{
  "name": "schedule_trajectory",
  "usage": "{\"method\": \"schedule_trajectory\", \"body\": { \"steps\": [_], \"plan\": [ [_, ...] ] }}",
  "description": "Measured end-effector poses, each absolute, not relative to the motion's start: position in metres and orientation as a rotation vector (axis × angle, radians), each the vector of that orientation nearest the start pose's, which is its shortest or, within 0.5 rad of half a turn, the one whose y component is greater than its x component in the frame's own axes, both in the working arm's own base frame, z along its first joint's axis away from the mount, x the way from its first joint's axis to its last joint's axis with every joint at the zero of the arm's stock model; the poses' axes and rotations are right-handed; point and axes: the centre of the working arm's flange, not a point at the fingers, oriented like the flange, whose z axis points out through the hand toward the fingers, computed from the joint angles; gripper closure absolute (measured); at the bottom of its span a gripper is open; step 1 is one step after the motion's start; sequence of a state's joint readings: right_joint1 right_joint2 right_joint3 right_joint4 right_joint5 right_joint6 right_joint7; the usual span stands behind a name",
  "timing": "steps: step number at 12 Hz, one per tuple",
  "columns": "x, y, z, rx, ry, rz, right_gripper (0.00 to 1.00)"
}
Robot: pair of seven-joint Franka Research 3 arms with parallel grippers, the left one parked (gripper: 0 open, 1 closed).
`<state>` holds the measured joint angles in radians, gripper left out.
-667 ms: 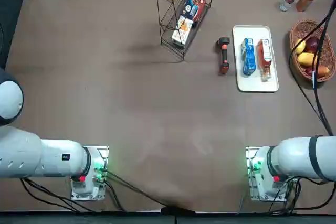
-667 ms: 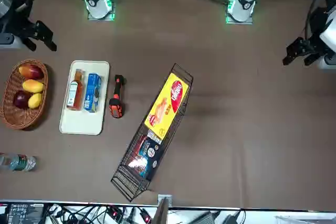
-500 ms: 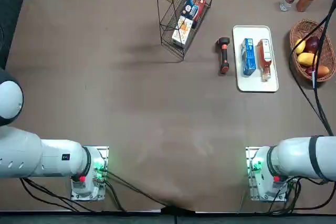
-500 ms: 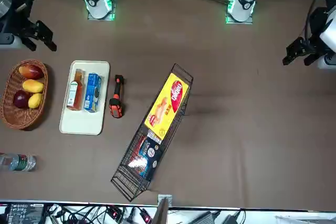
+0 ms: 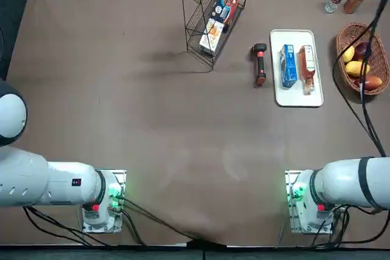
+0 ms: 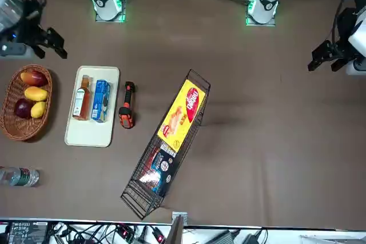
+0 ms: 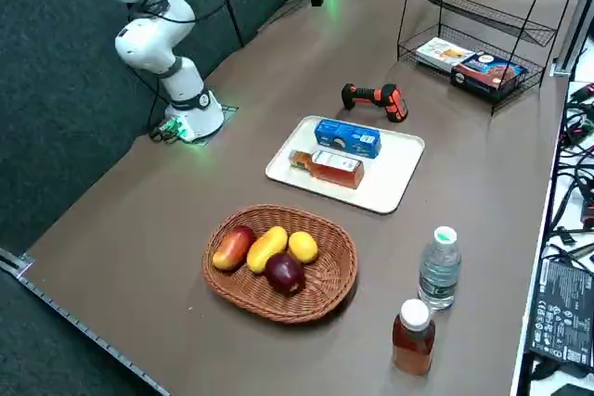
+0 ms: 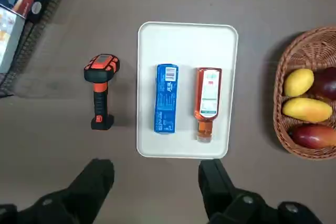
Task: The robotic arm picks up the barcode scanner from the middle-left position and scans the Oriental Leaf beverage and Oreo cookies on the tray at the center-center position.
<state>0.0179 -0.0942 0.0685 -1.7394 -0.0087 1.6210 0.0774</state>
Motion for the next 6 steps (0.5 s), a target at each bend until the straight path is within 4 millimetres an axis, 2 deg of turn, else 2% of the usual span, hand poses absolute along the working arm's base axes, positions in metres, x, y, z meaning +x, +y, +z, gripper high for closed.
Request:
{"method": "schedule_trajectory", "body": {
  "steps": [3, 6],
  "plan": [
    [0.538, 0.101, 0.557, -3.179, -0.038, 0.093, 0.00],
    [0.543, 0.157, 0.504, -3.179, -0.005, 0.063, 0.00]
  ]
}}
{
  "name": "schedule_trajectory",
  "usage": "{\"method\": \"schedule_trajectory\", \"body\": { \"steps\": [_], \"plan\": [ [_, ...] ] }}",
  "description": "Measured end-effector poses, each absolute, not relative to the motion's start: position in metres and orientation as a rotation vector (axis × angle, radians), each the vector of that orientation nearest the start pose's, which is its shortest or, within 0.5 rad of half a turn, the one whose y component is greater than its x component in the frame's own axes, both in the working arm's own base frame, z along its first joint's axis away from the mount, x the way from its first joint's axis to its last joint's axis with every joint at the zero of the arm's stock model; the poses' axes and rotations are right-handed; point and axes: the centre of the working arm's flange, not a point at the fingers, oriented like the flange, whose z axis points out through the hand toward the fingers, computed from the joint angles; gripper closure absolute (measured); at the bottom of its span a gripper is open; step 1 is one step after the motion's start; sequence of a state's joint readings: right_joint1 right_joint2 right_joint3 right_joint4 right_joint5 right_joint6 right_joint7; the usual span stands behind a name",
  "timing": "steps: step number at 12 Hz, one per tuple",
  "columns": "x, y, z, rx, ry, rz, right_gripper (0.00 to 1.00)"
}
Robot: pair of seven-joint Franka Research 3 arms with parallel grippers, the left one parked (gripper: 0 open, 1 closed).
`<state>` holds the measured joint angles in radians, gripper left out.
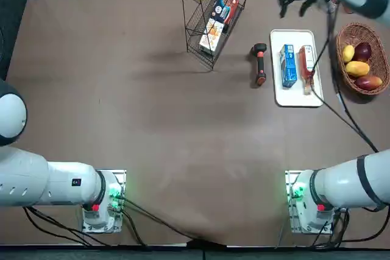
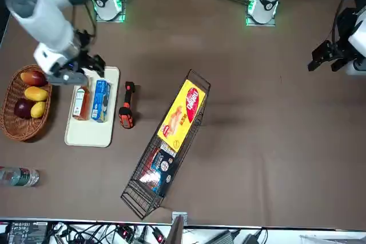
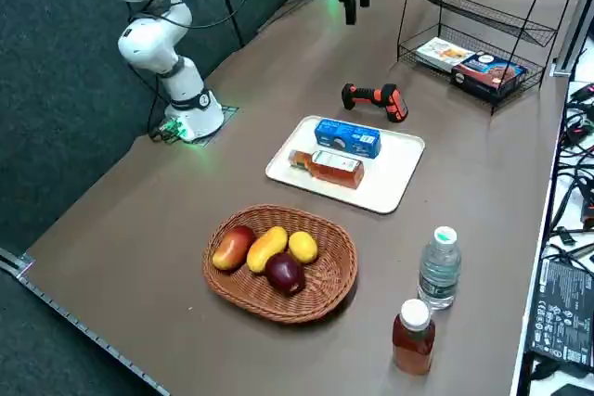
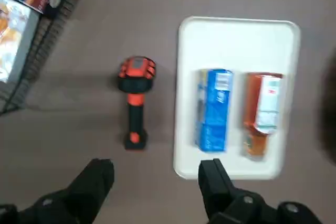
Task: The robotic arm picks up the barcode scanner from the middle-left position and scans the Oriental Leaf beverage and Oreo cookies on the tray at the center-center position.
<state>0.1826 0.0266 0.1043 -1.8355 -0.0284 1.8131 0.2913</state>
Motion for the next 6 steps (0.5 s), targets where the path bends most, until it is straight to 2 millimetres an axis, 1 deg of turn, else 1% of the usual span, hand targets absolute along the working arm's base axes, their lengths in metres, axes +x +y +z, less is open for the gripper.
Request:
{"method": "schedule_trajectory", "body": {
  "steps": [2, 4, 6],
  "plan": [
    [0.539, 0.184, 0.466, -3.163, 0.042, -0.007, 0.00],
    [0.531, 0.196, 0.431, -3.158, 0.059, -0.016, 0.00],
    [0.526, 0.205, 0.404, -3.156, 0.139, -0.001, 0.00]
  ]
}}
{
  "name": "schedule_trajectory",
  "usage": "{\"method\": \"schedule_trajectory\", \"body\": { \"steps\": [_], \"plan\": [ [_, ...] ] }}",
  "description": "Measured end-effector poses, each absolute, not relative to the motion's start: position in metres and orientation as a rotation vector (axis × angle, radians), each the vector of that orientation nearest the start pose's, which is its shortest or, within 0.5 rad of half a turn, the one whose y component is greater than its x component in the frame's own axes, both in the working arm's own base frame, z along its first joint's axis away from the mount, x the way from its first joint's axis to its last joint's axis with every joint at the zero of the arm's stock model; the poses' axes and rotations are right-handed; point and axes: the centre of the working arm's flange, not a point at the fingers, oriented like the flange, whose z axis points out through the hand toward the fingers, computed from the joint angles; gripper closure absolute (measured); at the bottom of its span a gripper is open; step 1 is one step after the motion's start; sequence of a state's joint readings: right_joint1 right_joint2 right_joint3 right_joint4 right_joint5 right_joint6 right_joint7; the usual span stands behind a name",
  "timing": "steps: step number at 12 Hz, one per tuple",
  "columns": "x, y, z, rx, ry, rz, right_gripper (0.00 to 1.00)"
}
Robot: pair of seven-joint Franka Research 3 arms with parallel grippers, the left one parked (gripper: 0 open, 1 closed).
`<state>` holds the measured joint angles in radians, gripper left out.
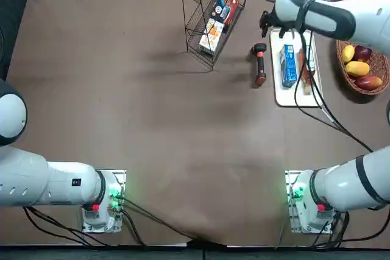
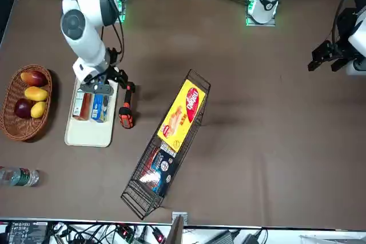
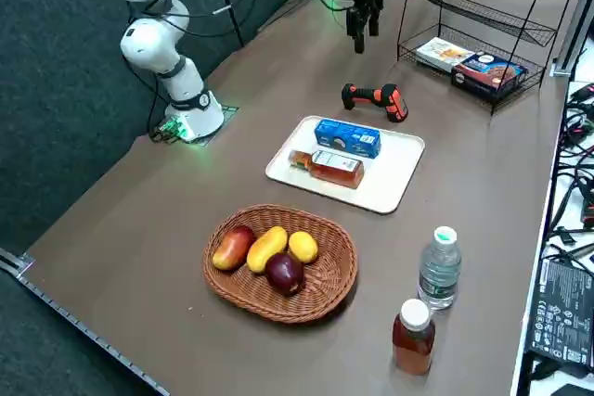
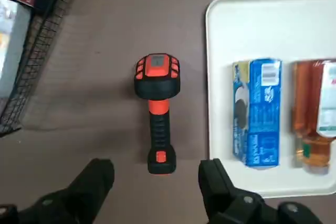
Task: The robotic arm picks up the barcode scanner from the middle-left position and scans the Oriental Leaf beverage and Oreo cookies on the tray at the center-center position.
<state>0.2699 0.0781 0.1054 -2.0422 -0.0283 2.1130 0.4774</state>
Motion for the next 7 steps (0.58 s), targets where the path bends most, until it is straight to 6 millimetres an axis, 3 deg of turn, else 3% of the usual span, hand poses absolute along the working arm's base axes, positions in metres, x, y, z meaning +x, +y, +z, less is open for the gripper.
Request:
{"method": "schedule_trajectory", "body": {
  "steps": [3, 4, 7],
  "plan": [
    [0.525, 0.210, 0.371, -3.160, 0.230, 0.052, 0.00],
    [0.524, 0.210, 0.350, -3.131, 0.269, 0.045, 0.00],
    [0.516, 0.205, 0.316, -3.055, 0.346, -0.001, 0.00]
  ]
}}
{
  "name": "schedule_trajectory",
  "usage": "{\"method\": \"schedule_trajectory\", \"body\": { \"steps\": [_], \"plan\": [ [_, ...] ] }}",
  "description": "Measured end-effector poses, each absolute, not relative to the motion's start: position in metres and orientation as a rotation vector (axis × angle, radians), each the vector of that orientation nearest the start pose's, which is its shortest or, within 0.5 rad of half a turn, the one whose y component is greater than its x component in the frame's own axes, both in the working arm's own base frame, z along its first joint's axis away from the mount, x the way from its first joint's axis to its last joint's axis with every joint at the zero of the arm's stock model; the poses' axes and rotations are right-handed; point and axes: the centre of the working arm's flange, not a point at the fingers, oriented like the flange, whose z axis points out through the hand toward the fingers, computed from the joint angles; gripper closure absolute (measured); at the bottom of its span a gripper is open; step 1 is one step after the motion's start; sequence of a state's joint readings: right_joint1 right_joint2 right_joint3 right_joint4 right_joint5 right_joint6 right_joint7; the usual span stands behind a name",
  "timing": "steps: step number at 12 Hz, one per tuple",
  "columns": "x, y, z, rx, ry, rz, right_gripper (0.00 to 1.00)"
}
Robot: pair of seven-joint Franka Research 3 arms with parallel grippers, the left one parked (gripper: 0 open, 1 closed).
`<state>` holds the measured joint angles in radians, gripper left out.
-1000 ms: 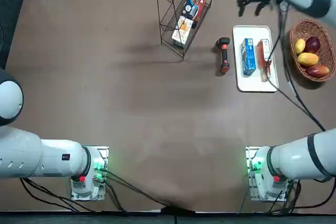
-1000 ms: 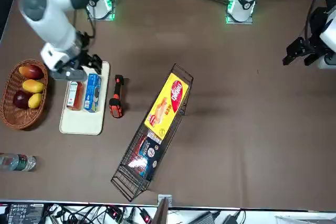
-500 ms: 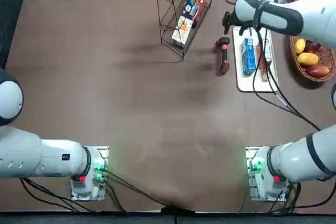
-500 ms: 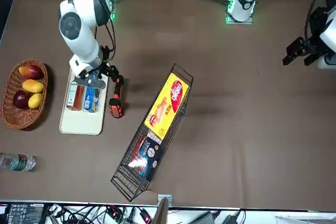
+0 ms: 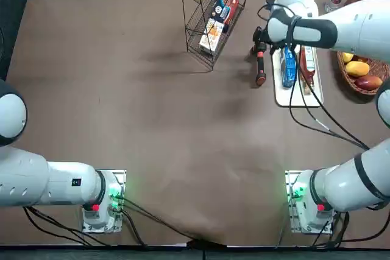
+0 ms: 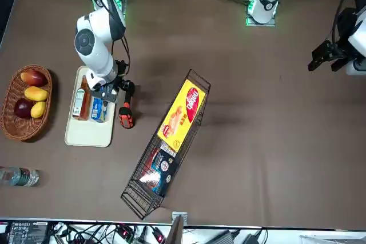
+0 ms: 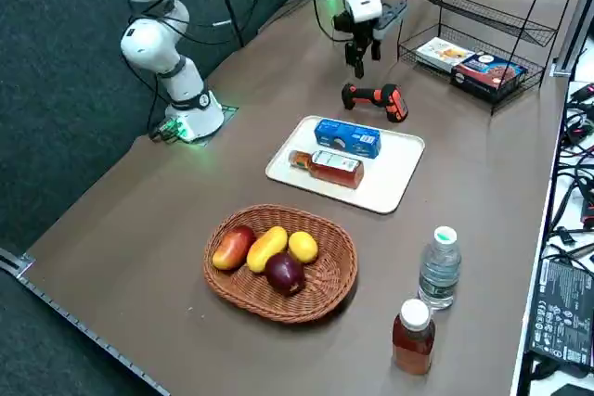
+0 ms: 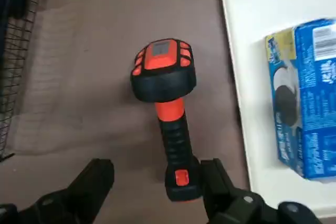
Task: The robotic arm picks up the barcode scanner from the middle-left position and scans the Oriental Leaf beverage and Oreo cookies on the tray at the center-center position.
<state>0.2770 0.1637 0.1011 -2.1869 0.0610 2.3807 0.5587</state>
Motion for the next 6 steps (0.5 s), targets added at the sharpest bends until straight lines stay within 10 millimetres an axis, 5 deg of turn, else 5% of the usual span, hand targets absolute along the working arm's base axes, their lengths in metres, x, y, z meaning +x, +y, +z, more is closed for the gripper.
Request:
{"method": "schedule_trajectory", "body": {
  "steps": [6],
  "plan": [
    [0.501, 0.199, 0.274, -3.054, 0.365, 0.019, 0.00]
  ]
}}
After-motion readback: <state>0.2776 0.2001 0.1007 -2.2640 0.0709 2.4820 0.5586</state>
